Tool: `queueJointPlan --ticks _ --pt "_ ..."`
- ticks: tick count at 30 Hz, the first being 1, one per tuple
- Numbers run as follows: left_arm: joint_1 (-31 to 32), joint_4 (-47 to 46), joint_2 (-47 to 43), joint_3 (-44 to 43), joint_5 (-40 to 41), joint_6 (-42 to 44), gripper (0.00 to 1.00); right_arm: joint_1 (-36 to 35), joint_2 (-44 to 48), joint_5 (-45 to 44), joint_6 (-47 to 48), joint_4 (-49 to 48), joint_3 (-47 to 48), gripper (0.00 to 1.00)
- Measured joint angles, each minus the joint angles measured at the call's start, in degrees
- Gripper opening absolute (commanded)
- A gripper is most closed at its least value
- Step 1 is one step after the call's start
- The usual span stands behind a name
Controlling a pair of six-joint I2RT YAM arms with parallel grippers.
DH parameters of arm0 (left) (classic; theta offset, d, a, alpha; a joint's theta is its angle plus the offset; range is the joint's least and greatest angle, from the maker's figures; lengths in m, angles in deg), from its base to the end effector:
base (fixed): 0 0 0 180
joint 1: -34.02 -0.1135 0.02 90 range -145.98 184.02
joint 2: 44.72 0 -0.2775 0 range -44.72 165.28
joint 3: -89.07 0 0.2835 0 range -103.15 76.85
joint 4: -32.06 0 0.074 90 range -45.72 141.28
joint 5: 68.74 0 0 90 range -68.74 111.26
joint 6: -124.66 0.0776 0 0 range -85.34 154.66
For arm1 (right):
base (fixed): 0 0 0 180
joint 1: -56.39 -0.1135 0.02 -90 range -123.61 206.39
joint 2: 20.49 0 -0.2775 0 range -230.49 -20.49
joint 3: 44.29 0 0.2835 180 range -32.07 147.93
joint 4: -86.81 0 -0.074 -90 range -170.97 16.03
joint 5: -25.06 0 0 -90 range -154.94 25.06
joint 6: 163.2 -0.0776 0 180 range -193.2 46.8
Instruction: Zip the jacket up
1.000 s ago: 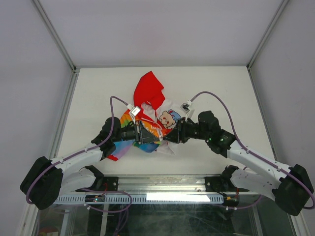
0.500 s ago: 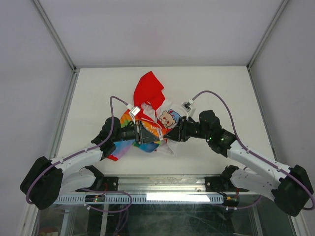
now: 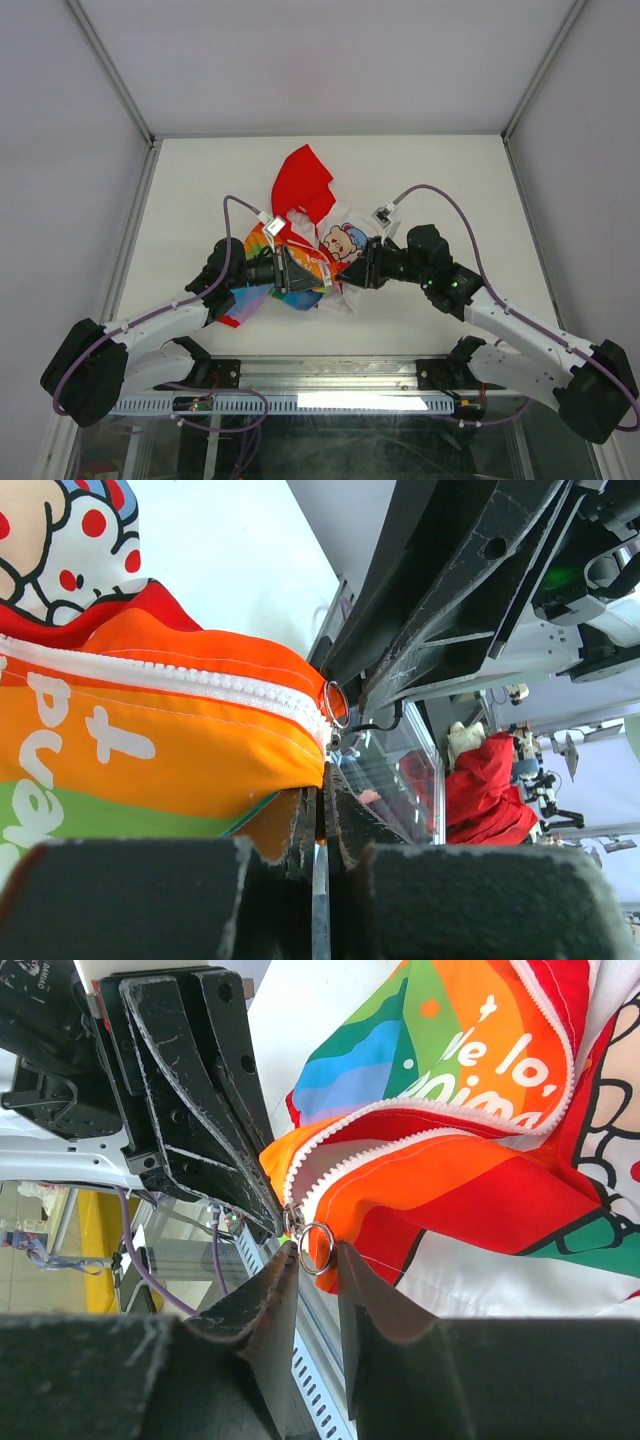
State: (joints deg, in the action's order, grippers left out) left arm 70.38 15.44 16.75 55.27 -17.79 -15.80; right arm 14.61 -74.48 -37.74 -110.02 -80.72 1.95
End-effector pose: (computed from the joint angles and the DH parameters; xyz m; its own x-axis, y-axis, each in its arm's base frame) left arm 0.1887 -0.1996 0.1999 -0.8373 -0.1273 -0.5317 0.4911 0.2524 -0.8338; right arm 0.1792 0.2077 0.2503 -0.7532 0.0419 -0.6565 -0.5760 0.4402 0.6888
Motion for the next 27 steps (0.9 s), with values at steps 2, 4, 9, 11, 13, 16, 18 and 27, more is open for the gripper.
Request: queueJointPlan --ticks 2,4,9,11,13,16,18,27 --pt "0.0 0.2 0.0 0.0 0.0 0.0 0.00 0.1 0.0 0.0 0.2 0.1 0.0 0.24" --pt "0.0 0.4 0.0 0.0 0.0 0.0 0.00 0.1 0.0 0.0 0.3 0.1 0.0 0.24" --pt "0.0 0.4 0.0 0.0 0.0 0.0 0.00 0.1 0.0 0.2 0.5 0.1 0.0 0.21" --pt "0.0 0.4 0.0 0.0 0.0 0.0 0.00 0.1 -0.1 0.3 0.5 0.1 0.0 0.21" --pt "0.0 0.5 0.0 0.0 0.0 0.0 0.00 0.1 -0.1 0.6 0.5 0.1 0.0 0.19" --pt "0.0 0.5 0.0 0.0 0.0 0.0 0.00 0.1 -0.1 0.8 0.5 0.0 0.0 0.19" --pt "0.0 0.5 0.0 0.0 0.0 0.0 0.00 0.1 -0.1 1.0 0.5 0.0 0.1 0.18" --pt "0.0 0.5 0.0 0.0 0.0 0.0 0.00 0.3 -0.8 2.5 1.0 -0.1 1.0 0.16"
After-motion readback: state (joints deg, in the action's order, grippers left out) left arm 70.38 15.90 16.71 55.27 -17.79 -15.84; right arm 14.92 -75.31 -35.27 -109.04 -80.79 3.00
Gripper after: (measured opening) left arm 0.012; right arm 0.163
